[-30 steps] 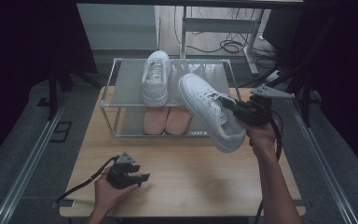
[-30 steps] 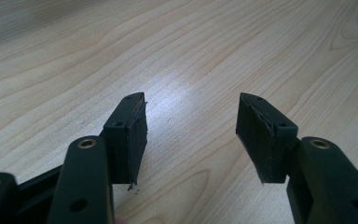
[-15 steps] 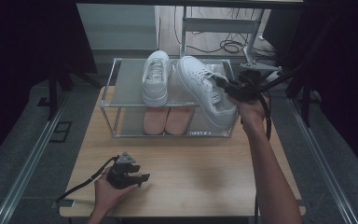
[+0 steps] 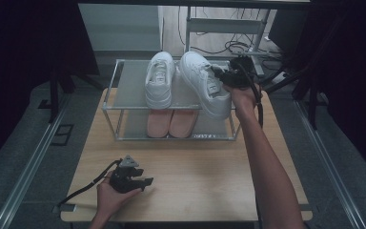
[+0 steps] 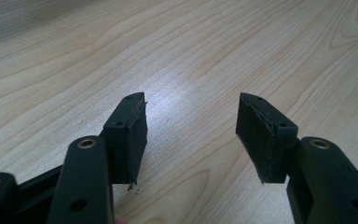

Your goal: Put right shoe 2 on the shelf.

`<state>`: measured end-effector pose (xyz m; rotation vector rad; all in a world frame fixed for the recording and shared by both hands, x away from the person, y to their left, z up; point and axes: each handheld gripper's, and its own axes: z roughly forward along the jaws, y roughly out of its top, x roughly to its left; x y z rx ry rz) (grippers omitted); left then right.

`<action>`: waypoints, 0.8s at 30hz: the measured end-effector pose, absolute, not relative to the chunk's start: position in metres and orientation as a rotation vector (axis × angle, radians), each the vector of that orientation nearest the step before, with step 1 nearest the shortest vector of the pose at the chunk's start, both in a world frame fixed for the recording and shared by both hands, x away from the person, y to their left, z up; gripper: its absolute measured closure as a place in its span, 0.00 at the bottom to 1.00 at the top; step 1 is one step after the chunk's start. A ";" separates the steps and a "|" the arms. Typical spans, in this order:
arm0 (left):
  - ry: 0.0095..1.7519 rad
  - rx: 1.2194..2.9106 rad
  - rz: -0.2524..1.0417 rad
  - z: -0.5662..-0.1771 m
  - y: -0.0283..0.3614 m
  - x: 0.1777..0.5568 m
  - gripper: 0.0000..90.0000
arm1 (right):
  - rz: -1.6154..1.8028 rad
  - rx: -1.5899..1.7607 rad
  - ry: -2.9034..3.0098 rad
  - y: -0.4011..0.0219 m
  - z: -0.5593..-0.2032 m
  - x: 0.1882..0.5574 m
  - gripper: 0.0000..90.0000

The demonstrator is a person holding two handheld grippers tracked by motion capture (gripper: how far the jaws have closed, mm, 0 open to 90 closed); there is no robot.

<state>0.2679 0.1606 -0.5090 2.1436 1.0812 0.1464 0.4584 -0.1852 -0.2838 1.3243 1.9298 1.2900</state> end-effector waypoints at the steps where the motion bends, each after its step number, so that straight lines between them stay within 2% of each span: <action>1: 1.081 2.141 0.146 -0.509 0.161 0.268 0.49 | 1.290 1.330 1.931 -0.183 -0.284 0.462 0.90; 13: 1.080 2.133 0.148 -0.507 0.163 0.268 0.49 | 1.218 1.463 1.913 -0.159 -0.292 0.510 0.90; 24: 1.100 2.103 0.130 -0.508 0.170 0.269 0.49 | 1.149 1.504 1.907 -0.145 -0.297 0.534 0.89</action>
